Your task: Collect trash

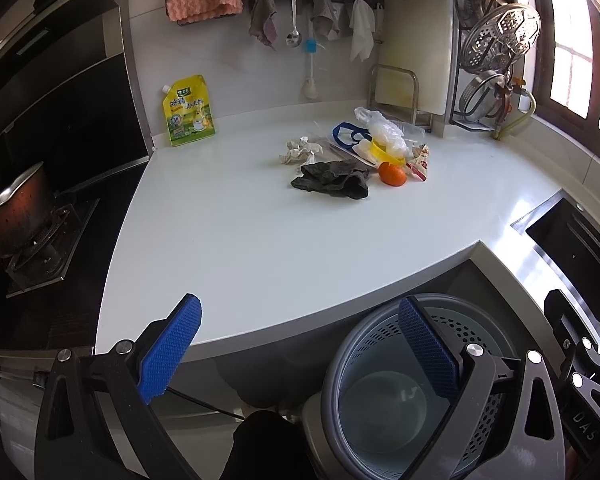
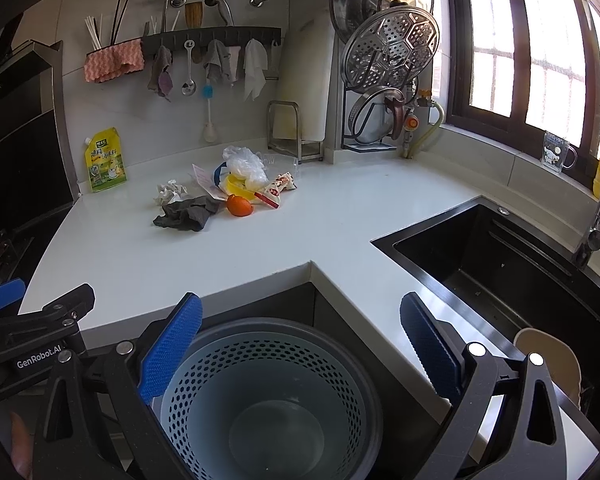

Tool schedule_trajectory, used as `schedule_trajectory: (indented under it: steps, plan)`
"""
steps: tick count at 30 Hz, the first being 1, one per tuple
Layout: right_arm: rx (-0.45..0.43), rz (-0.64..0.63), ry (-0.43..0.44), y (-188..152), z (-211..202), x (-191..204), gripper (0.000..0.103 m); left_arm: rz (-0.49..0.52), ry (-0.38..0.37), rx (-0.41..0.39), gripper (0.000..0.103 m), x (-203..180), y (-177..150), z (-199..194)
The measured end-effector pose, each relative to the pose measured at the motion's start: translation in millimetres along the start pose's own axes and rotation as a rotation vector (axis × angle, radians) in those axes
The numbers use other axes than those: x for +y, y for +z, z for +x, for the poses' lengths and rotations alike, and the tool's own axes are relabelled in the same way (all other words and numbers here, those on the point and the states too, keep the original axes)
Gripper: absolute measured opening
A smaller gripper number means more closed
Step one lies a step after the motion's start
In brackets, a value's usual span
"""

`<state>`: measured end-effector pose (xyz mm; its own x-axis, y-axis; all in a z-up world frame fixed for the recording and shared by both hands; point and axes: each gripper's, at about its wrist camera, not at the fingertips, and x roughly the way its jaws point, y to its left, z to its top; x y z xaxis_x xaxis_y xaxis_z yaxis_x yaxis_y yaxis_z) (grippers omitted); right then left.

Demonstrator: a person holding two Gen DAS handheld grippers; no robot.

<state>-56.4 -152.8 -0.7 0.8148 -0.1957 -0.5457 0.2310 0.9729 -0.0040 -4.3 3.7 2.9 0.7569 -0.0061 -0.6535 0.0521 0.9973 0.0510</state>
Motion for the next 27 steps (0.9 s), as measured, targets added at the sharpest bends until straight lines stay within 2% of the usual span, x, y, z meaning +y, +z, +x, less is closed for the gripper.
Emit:
schedule_trajectory:
  steps: [27]
  plan:
    - [-0.004,0.003,0.001,0.7,0.0,-1.1,0.095,-0.004,-0.001,-0.001,0.097,1.3,4.7,1.1]
